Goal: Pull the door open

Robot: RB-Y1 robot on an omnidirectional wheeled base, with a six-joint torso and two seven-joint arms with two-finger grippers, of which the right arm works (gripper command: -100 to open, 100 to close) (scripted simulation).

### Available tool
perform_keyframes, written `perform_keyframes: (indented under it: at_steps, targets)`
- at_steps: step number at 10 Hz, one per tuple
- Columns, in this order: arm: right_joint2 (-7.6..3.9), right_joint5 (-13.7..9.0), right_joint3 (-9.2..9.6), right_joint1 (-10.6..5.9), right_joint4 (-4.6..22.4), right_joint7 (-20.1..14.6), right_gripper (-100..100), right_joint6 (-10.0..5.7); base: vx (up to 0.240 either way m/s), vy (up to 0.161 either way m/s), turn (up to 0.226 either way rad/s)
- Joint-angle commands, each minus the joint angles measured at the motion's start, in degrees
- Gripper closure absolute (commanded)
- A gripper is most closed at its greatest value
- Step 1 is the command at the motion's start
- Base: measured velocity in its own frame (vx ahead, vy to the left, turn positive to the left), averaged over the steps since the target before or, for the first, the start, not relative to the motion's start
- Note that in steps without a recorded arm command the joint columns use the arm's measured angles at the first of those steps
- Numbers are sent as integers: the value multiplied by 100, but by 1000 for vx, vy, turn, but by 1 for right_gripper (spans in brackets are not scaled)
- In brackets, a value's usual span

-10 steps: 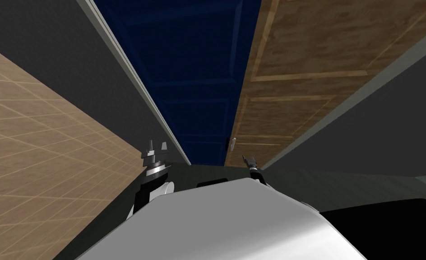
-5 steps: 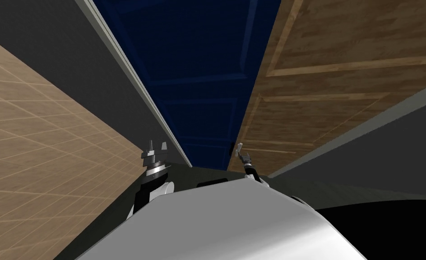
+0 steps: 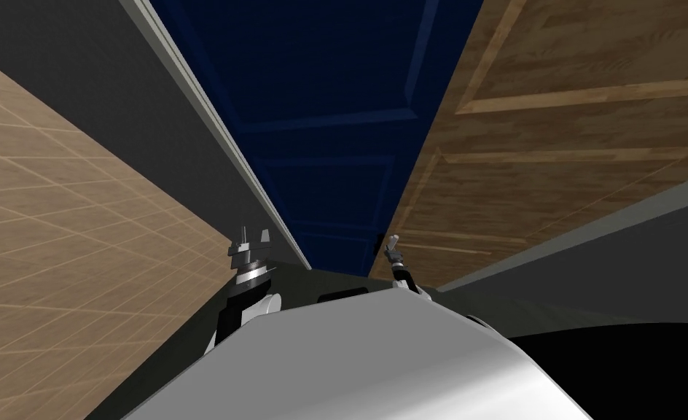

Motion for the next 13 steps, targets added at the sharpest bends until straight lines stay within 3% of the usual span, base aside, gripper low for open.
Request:
perform_keyframes:
  at_steps: [1,3,4,13]
  targets:
    - [-26,-9,-25,14,9,4,100,-13,-16,0,1]
    - [-26,-9,-25,14,9,4,100,-13,-4,0,0]
    - [-50,-29,-53,129,80,7,100,10,-103,-12,-15]
    - [-207,-122,-236,437,276,19,100,7,-115,3,-26]
